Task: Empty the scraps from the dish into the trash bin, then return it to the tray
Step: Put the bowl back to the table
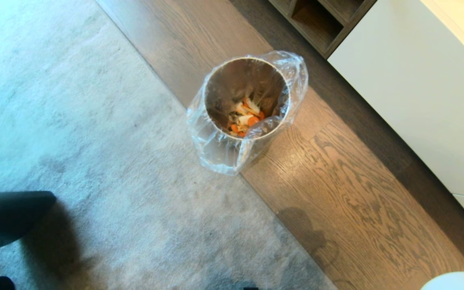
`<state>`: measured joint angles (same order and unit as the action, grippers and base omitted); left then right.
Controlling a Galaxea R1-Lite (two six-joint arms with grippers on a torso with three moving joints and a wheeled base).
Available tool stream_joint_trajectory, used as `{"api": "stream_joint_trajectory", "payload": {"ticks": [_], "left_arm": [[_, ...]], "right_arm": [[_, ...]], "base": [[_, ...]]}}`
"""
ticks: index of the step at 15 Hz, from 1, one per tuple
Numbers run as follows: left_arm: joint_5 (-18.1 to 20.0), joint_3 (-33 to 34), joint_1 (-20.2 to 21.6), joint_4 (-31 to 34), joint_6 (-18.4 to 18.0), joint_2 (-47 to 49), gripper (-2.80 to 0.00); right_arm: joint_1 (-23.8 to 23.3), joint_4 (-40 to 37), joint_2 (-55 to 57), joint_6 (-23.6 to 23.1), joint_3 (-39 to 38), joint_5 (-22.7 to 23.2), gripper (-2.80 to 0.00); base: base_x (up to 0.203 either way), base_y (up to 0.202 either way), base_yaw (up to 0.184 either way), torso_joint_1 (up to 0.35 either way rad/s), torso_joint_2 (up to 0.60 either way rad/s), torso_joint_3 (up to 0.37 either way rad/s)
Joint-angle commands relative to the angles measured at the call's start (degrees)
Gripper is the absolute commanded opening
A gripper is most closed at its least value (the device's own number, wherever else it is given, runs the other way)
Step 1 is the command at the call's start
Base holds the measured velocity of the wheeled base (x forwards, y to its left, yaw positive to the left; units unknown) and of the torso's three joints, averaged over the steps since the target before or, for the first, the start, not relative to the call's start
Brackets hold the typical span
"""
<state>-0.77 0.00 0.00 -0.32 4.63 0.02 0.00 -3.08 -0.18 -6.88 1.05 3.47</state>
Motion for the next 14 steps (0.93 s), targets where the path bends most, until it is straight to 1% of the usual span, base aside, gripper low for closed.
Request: {"api": "stream_joint_trajectory", "payload": {"ticks": [1, 7, 14], "left_arm": [[-0.02, 0.00, 0.00, -0.03, 0.03, -0.02, -2.80], [-0.02, 0.00, 0.00, -0.03, 0.03, -0.02, -2.80], [-0.02, 0.00, 0.00, -0.03, 0.12, -0.02, -2.80]], "right_arm": [[0.00, 0.00, 0.18, -0.06, 0.01, 0.04, -2.80], [0.00, 0.00, 0.18, -0.06, 0.01, 0.04, -2.80], [0.00, 0.00, 0.18, -0.06, 0.01, 0.04, -2.80]], "base": [[0.000, 0.000, 0.000, 0.000, 0.00, 0.000], [0.000, 0.000, 0.000, 0.000, 0.00, 0.010], [0.000, 0.000, 0.000, 0.003, 0.00, 0.175]]}}
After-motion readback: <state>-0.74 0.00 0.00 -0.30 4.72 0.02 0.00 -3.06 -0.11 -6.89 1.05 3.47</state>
